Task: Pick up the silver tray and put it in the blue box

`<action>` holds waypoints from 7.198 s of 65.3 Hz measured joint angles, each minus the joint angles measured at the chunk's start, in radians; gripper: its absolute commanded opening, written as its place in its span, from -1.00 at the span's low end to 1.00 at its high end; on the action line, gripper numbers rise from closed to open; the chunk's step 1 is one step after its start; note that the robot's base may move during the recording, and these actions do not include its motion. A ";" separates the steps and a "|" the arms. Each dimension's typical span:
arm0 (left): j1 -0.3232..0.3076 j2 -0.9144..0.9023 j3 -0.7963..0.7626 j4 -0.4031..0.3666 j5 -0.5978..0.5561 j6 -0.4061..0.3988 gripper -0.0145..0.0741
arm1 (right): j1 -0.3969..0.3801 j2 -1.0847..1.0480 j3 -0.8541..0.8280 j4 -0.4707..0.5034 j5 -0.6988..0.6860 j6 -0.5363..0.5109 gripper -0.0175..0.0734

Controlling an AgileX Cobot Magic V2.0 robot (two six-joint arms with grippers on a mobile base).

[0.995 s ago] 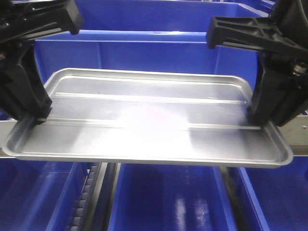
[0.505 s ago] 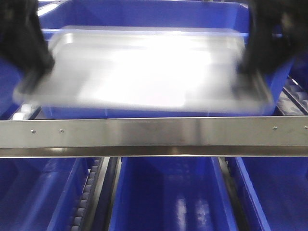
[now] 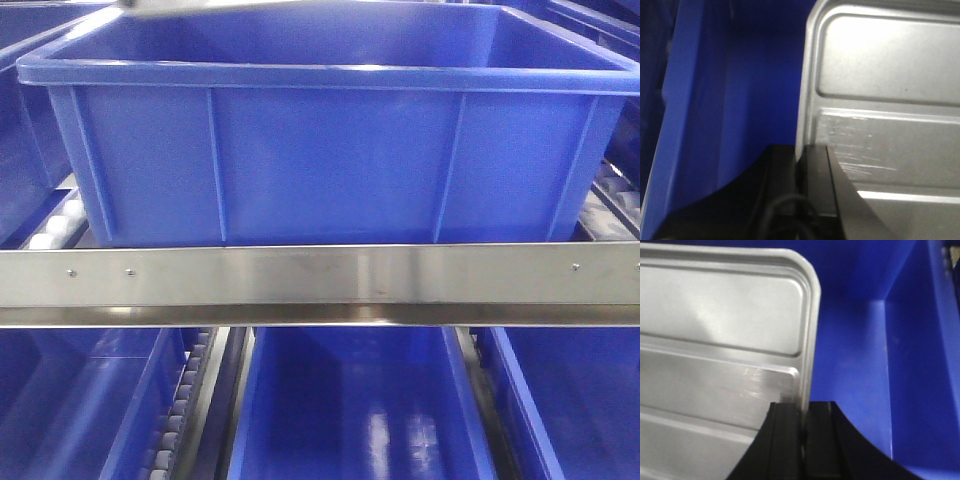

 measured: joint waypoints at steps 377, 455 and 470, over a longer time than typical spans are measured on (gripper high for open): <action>0.430 -1.167 1.185 0.070 -0.827 0.041 -0.91 | -0.679 -1.435 1.383 0.685 -0.705 -0.890 -0.51; 0.533 -1.512 1.426 -0.595 -0.602 0.785 -0.91 | -0.679 -1.435 1.383 0.685 -0.705 -0.892 -0.51; 0.533 -1.512 1.426 -0.595 -0.602 0.785 -0.91 | -0.679 -1.435 1.383 0.685 -0.705 -0.892 -0.51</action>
